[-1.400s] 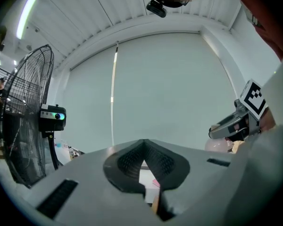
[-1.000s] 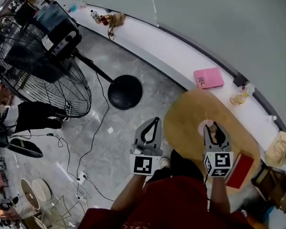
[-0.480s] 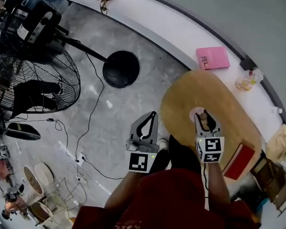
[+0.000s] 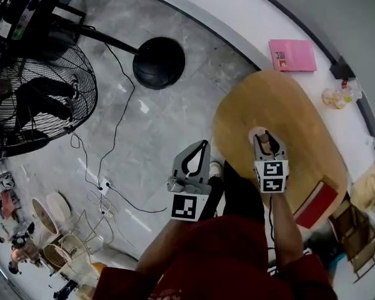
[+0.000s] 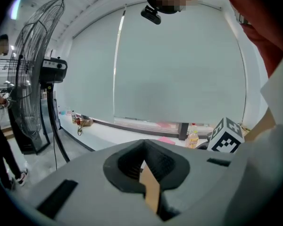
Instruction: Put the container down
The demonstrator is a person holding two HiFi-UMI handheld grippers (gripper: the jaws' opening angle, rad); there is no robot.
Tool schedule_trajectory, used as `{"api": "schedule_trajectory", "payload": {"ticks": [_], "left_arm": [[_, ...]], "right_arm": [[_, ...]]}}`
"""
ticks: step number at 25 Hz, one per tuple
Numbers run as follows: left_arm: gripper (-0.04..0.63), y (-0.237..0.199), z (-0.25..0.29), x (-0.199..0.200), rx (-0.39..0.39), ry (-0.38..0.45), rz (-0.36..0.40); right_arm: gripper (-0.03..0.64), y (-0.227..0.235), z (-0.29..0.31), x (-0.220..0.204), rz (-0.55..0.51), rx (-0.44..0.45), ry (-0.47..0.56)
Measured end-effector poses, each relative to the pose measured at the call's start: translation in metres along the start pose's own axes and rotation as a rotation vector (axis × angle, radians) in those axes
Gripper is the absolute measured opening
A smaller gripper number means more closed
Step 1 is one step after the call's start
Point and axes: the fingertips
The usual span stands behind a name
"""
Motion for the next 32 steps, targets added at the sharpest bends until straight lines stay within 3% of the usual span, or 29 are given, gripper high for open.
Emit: {"api": "schedule_trajectory", "payload": {"ticks": [12,20,32], "left_arm": [[0.005,0.01,0.002,-0.056,0.009,-0.123,-0.04],[0.005,0.018,0.012,-0.069,0.021,-0.147,-0.056],[0.005,0.025,0.015,-0.081,0.013,-0.174,-0.049]], "right_arm": [[0.137,0.01,0.074,-0.044,-0.021,0.009,-0.095],[0.137,0.016,0.107,-0.066,-0.054,0.008,-0.136],[0.137,0.012,0.112,-0.075,-0.11,0.015,-0.079]]}}
Point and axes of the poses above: the fingertips, and each gripper's own axes: z forward along the fingers, y to its right, x out of its top, and after that the axes turned 9 degrees about z, right-handed
